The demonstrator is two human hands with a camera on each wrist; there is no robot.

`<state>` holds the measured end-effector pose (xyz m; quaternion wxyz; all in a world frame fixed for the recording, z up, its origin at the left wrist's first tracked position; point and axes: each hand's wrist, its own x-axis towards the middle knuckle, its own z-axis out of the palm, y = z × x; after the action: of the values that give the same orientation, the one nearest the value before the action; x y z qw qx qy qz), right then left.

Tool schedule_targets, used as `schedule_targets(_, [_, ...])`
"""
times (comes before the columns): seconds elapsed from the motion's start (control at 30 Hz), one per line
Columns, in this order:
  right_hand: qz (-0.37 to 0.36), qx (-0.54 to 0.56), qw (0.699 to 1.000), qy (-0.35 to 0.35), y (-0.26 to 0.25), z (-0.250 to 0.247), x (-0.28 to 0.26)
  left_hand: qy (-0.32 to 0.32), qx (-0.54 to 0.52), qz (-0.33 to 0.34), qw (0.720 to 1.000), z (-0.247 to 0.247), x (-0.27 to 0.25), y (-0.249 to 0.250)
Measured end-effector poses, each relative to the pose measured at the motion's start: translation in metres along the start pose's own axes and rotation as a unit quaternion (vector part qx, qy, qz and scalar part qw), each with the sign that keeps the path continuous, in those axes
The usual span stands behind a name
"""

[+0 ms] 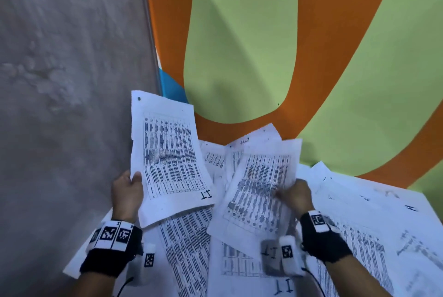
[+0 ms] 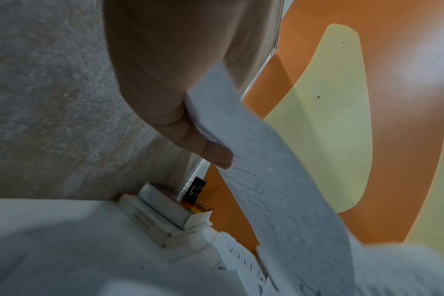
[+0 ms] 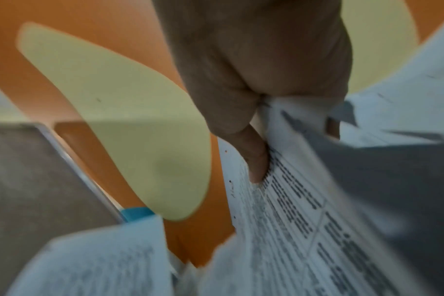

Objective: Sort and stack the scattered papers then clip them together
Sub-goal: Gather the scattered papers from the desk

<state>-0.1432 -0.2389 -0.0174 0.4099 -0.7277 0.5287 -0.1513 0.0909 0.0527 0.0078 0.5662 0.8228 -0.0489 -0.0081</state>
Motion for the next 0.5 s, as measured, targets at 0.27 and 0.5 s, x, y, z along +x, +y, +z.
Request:
schedule_targets(0.27, [-0.137, 0.276, 0.951, -0.034, -0.085, -0.120, -0.028, -0.051, -0.011, 0.005, 0.999, 0.025, -0.012, -0.008])
schedule_targets(0.5, [0.030, 0.450, 0.882, -0.138, -0.058, -0.128, -0.009, -0.186, -0.071, 0.020, 0.980, 0.062, -0.040, 0.019])
